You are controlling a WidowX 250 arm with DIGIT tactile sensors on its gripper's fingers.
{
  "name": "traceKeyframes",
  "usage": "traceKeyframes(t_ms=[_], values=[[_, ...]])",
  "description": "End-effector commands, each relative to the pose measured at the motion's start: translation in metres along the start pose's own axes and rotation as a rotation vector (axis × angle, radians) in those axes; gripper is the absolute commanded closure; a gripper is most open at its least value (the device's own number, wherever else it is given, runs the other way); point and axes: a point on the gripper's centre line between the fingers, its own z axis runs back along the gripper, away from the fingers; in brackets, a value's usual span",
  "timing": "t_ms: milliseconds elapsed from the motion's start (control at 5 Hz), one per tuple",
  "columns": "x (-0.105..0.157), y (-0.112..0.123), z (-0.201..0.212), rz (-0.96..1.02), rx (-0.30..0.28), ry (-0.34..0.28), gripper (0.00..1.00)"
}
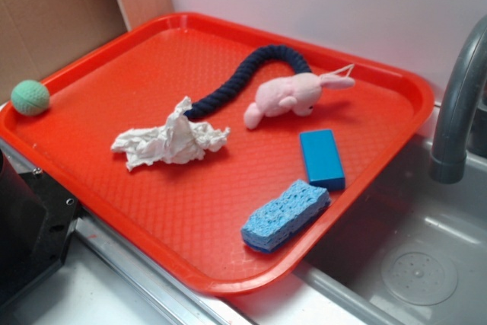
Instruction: Grab the pink bunny.
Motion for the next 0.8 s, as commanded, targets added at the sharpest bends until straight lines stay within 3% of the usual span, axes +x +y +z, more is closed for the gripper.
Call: traceKeyframes(t_ms=[0,200,400,600], values=[[0.0,0.0,0.0,0.0,0.0,0.0,0.0],[0.044,-0.014,-0.056,-0.134,0.024,0.084,0.0],[0.09,-0.036,-0.093,-0.261,0.002,0.02,0.0],[0.128,-0.053,-0.12,-0.337,-0.088,-0.014,0.0]])
